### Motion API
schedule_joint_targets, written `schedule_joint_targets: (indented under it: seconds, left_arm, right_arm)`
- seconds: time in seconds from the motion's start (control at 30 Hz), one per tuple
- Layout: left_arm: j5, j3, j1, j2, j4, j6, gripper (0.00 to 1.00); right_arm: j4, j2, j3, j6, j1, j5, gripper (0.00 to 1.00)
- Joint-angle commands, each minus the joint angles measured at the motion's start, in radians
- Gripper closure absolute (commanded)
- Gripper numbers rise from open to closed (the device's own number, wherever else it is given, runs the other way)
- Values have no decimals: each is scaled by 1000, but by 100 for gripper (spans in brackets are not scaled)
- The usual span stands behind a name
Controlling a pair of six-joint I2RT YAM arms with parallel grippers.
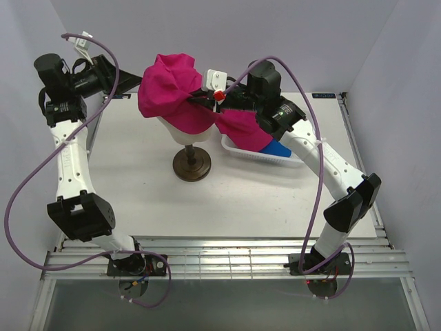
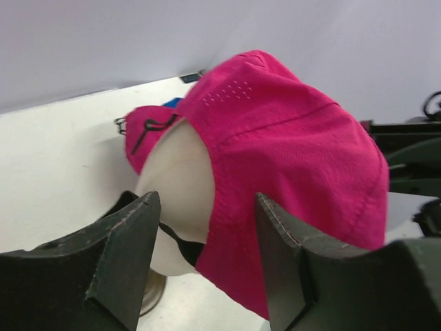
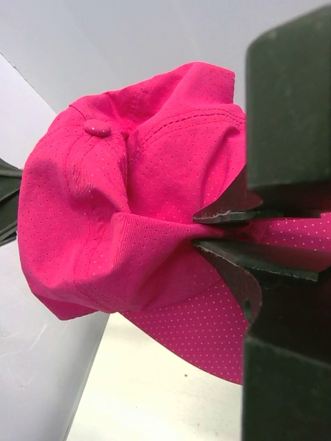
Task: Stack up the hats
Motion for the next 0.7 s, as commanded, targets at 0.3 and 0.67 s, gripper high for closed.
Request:
schedule_joint_targets:
  seconds: [0.3, 0.67]
  left_arm:
    - [172, -154, 30, -55, 325, -200, 26]
    - [76, -128, -9, -32, 158, -50, 62]
  right_arm:
    - [-16, -13, -21, 38, -2, 121, 53]
    - [7, -14, -18, 122, -2, 161, 36]
